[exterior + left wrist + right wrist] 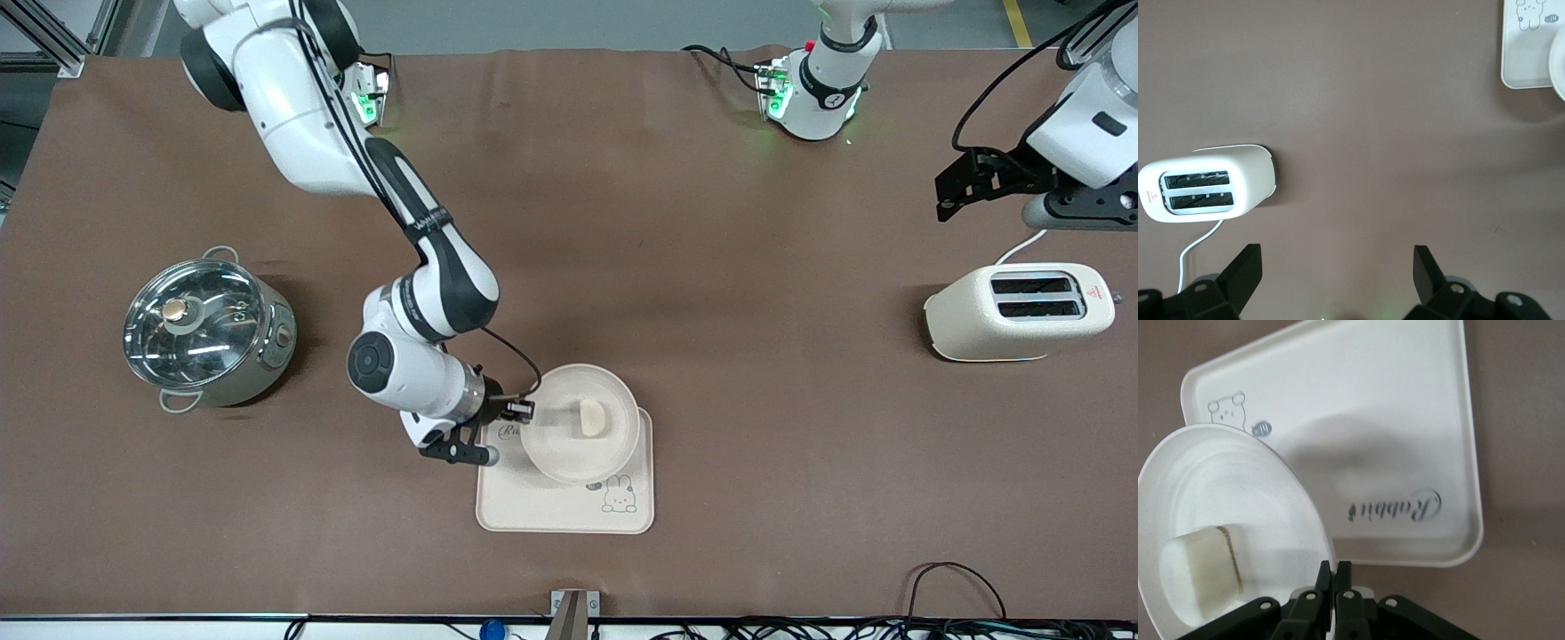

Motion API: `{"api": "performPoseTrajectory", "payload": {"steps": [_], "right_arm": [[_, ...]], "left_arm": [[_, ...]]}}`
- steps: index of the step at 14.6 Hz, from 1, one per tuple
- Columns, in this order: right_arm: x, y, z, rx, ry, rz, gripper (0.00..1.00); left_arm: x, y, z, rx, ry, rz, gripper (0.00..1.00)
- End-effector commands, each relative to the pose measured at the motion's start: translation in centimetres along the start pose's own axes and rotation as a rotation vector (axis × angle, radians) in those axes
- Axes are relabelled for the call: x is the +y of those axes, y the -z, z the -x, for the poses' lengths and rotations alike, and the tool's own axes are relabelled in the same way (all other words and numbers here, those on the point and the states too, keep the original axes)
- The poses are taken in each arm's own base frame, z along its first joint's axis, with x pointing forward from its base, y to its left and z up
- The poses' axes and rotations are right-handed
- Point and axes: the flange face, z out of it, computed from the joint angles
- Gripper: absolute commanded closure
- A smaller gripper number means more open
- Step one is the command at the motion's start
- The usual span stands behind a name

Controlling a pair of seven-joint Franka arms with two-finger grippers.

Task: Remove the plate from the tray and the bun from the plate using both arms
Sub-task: 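Lift the plate off the tray while the left gripper reaches toward it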

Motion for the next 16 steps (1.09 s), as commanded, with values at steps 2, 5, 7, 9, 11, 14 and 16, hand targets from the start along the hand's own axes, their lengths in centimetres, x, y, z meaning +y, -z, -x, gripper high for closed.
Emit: {"api": "performPoseTrajectory", "payload": {"steps": [2, 5, 7, 9, 11, 14, 16], "right_arm": [[2.8, 1.6, 7.3, -0.095, 0.036, 0.024, 1.00], [3.3, -1.1, 12.7, -0.063, 0.056, 0.026, 1.00], [3.8, -2.7, 14.6, -0.059, 0.078, 0.033, 1.00], [4.7, -3.5, 15.0, -0.011, 0.090, 0.038, 1.00], [5.1, -4.3, 15.6, 0.013, 0.116, 0.043, 1.00], [5.6, -5.1, 15.3, 0.033, 0.116, 0.046, 1.00], [5.7, -5.7, 15.2, 0.054, 0.118, 0.044, 0.98]], "left_arm": [[3.4, -2.9, -1.3, -0.013, 0.010, 0.001, 0.00], [7.6, -6.7, -1.7, -0.013, 0.035, 0.025, 0.00], [10.8, -9.1, -2.1, -0.016, 0.020, 0.051, 0.00], [14.8, -12.1, -2.3, -0.033, 0.064, 0.059, 0.00], [18.6, -15.1, -2.7, -0.033, 0.102, 0.073, 0.00], [24.4, -20.9, -2.8, -0.048, 0.156, 0.034, 0.00], [27.8, -24.4, -2.5, -0.041, 0.195, -0.006, 0.00]]}}
